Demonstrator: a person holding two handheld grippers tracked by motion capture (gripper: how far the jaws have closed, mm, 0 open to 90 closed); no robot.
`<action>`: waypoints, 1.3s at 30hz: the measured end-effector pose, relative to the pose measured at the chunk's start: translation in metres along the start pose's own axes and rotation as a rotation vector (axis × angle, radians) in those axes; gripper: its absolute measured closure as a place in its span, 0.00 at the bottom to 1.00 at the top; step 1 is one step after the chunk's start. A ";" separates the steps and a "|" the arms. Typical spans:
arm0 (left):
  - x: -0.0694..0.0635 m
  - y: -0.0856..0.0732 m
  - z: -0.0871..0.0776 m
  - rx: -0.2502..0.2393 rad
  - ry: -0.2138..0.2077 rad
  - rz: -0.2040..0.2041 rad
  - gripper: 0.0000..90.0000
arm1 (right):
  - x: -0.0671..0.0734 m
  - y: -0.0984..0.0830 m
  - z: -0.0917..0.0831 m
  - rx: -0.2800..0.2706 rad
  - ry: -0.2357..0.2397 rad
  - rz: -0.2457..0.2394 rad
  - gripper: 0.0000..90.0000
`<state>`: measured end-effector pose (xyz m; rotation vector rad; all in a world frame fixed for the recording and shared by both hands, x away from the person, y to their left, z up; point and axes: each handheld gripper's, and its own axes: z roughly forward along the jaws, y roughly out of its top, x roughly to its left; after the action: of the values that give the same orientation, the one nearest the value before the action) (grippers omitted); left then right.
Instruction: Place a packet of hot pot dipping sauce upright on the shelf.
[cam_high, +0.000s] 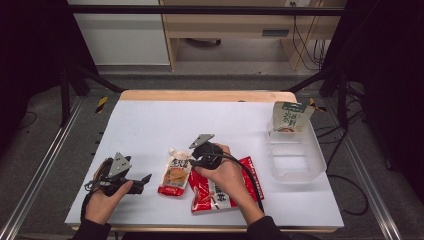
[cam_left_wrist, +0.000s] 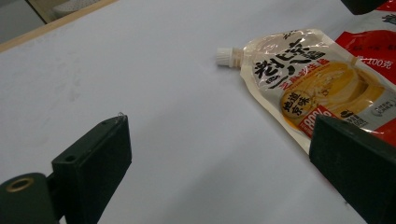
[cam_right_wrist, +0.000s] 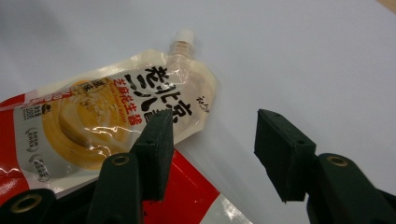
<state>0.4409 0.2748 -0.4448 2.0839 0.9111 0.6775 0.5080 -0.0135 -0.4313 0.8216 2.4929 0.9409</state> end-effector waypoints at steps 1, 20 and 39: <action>0.000 0.000 0.000 0.001 0.003 0.001 0.07 | 0.000 0.000 0.002 0.003 0.006 -0.002 0.53; -0.005 0.002 0.002 -0.003 -0.019 0.020 0.07 | -0.002 0.009 0.048 0.052 0.065 0.081 0.61; -0.005 0.001 0.004 0.007 -0.021 0.022 0.07 | 0.000 0.005 0.053 0.087 0.100 0.083 0.83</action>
<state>0.4408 0.2683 -0.4469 2.1063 0.8816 0.6635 0.5365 0.0147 -0.4658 0.9336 2.6193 0.9271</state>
